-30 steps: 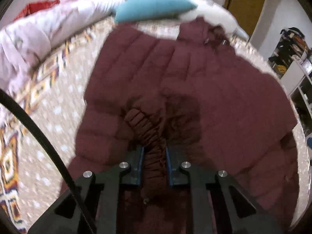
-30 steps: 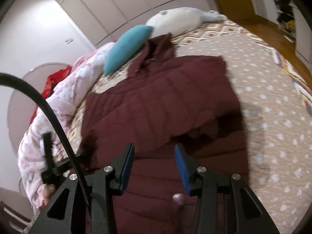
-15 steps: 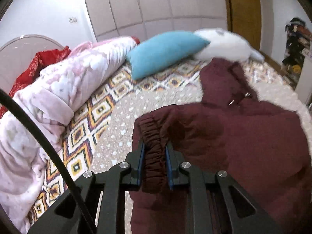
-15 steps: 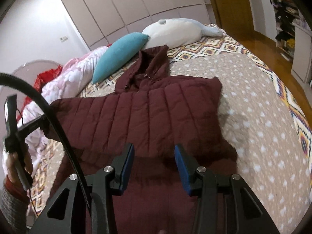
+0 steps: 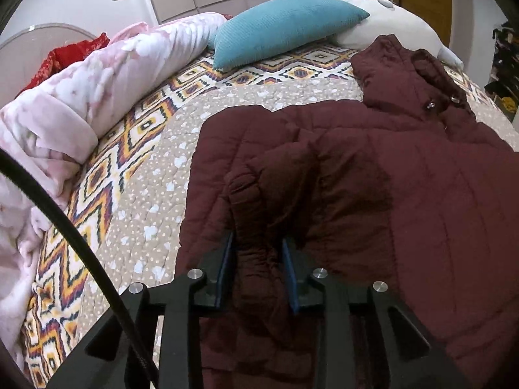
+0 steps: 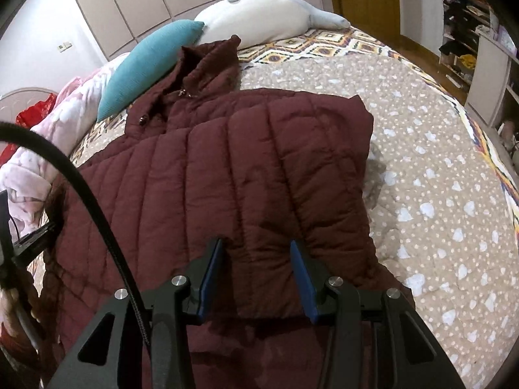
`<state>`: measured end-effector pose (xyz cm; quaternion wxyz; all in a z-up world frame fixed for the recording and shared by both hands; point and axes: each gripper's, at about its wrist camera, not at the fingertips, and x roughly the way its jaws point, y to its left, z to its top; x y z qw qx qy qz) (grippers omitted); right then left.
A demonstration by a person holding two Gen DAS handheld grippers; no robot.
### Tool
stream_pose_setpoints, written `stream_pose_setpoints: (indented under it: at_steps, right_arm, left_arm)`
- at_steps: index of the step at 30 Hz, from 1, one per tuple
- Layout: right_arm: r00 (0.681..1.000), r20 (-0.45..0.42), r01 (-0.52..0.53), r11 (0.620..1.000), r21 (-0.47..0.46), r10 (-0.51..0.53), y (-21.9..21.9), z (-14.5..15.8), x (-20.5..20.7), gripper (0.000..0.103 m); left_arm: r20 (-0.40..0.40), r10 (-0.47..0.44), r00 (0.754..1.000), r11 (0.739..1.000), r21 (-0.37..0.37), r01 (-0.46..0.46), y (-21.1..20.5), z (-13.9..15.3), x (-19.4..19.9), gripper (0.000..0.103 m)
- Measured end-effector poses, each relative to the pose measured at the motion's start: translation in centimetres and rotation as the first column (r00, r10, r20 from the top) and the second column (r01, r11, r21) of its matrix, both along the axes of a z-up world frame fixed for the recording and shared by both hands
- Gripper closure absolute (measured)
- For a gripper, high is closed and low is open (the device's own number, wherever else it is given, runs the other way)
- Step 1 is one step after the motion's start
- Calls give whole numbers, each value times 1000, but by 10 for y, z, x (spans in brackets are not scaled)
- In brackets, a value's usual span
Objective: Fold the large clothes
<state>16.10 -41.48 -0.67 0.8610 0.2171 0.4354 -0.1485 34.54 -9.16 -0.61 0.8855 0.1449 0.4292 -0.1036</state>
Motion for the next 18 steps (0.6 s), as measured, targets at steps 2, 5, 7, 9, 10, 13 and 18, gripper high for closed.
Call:
stream_pose_setpoints:
  at_steps: [2, 5, 7, 9, 10, 13, 18]
  right_arm:
    - [1000, -7, 1, 1000, 4, -1, -1, -1, 1, 56]
    - [1000, -27, -7, 1000, -3, 7, -1, 1, 3, 56]
    - [999, -49, 10, 1000, -14, -10, 0, 9, 1, 56]
    - [999, -49, 18, 1000, -25, -20, 5, 24, -5, 55]
    - [1000, -22, 14, 999, -48, -15, 16, 51, -18, 55]
    - [1000, 1, -1, 997, -74, 1, 28, 79, -30, 55]
    - [995, 86, -36, 986, -164, 51, 63, 172, -63, 55]
  left_arm:
    - [-6, 3, 1000, 1000, 9, -3, 0, 3, -2, 73]
    - [11, 27, 1000, 999, 29, -27, 8, 19, -17, 70]
    - [47, 22, 999, 999, 25, -23, 16, 36, -38, 70]
    - [79, 18, 997, 1000, 16, -19, 26, 52, -63, 66]
    - [91, 16, 996, 1000, 6, -16, 31, 61, -77, 66]
    - [92, 20, 996, 998, -55, -15, 53, 88, -117, 64]
    - [103, 41, 994, 991, -132, -28, 82, 135, -171, 56]
